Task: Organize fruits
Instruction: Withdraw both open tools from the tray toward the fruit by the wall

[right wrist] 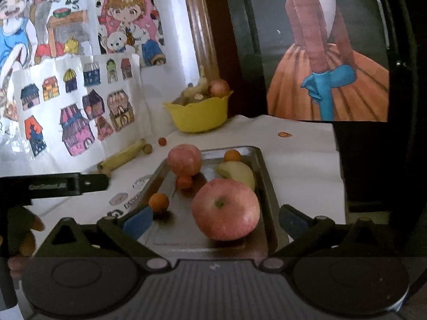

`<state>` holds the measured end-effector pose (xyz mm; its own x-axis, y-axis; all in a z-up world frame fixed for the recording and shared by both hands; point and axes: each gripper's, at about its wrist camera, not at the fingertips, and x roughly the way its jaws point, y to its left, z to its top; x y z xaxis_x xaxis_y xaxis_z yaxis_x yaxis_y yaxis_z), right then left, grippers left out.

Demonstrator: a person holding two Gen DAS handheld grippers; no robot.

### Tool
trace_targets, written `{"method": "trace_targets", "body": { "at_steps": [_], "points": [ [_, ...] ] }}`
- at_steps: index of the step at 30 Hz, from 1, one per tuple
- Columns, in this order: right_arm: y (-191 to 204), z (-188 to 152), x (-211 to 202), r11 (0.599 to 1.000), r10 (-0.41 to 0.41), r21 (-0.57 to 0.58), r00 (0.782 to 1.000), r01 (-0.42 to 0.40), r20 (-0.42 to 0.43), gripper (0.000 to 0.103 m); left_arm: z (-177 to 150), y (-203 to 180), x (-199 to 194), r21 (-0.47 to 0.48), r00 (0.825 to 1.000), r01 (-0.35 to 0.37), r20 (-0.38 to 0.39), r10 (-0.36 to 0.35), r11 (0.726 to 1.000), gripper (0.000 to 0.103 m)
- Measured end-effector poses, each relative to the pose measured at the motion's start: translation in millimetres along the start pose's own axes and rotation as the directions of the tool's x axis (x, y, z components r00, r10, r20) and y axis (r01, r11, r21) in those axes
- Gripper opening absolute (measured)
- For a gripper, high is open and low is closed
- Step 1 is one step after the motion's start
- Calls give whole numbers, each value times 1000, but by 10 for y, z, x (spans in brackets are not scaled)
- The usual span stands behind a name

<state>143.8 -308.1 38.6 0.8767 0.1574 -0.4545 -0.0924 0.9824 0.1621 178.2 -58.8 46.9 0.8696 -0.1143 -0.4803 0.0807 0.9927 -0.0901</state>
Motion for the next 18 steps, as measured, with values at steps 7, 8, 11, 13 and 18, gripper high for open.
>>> {"method": "trace_targets", "body": {
  "at_steps": [7,8,11,13,18],
  "points": [
    [316,-98,-144,997,-73,-15,995,72,-66,103,-114,425,-218,-43,998,-57,-4,57,997,102],
    [362,-111,-161,997,-73,-17,995,72,-71,103,-127,479,-244,-45,998,-67,-4,67,997,102],
    [530,-134,-208,997,-69,-28,994,67,-82,103,-172,632,-315,-54,995,-96,-4,96,994,102],
    [653,-137,-223,998,-57,-33,994,54,-89,103,-207,722,-357,-59,994,-114,-7,114,992,102],
    [926,-119,-219,999,-10,-35,995,7,-101,103,-294,918,-470,-65,989,-150,-13,150,987,102]
  ]
}}
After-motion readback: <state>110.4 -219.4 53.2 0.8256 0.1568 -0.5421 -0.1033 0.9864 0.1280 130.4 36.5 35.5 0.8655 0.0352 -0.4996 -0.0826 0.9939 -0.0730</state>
